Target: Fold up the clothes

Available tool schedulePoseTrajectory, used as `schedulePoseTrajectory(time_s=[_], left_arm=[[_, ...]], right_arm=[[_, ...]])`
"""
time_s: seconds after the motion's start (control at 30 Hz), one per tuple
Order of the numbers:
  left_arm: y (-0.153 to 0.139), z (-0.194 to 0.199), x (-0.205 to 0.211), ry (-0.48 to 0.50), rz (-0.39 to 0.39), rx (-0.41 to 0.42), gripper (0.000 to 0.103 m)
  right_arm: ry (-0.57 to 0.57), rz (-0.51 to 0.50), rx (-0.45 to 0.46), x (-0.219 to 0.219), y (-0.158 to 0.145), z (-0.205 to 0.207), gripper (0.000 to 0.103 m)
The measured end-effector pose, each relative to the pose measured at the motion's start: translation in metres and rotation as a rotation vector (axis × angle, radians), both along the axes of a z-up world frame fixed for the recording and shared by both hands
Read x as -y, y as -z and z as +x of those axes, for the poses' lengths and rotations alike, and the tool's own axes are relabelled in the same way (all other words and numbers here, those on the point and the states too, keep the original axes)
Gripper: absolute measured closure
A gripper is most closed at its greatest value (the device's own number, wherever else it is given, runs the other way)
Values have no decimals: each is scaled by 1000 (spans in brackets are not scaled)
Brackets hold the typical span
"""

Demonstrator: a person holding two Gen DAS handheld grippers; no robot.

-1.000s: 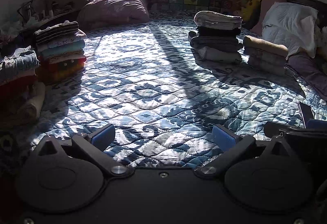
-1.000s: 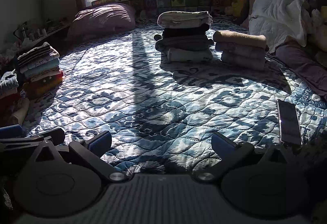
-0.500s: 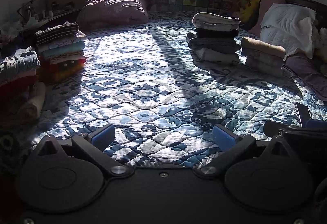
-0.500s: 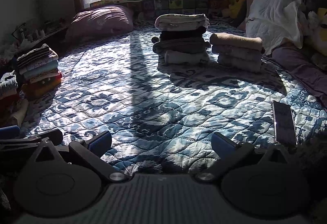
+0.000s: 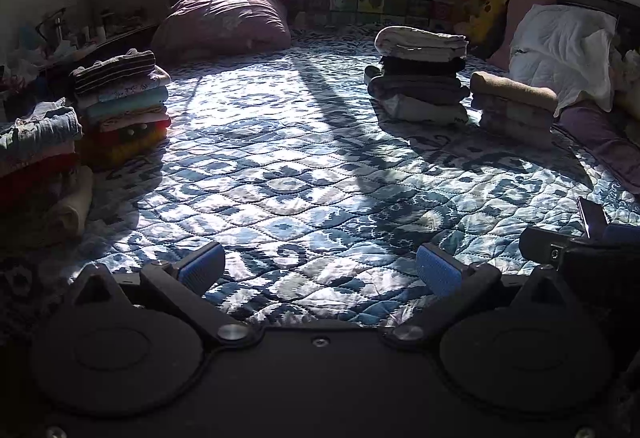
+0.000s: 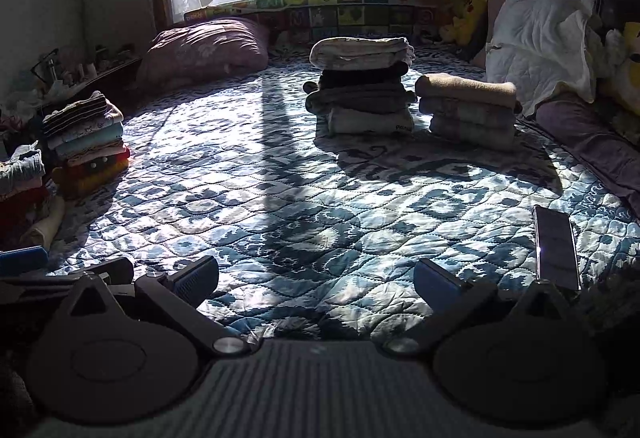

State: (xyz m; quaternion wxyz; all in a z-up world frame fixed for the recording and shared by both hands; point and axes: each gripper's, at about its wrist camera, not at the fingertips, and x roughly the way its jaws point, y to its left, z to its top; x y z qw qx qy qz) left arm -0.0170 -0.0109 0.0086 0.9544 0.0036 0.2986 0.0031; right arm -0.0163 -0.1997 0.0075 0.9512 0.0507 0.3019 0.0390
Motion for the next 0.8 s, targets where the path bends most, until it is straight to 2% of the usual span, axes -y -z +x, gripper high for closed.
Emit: schedulePoseTrajectory(time_s=[0.23, 0.37, 0.8], left_arm=[[-6, -6, -4, -6, -28, 32, 0], [-6, -7, -3, 1, -7, 36, 0], [-6, 4, -7, 8, -28, 31, 1]], right_arm=[[-14, 14, 37, 0, -5, -4, 0], [-15, 4, 58, 0, -7, -5, 0], [-13, -3, 35, -1, -6, 10, 0]])
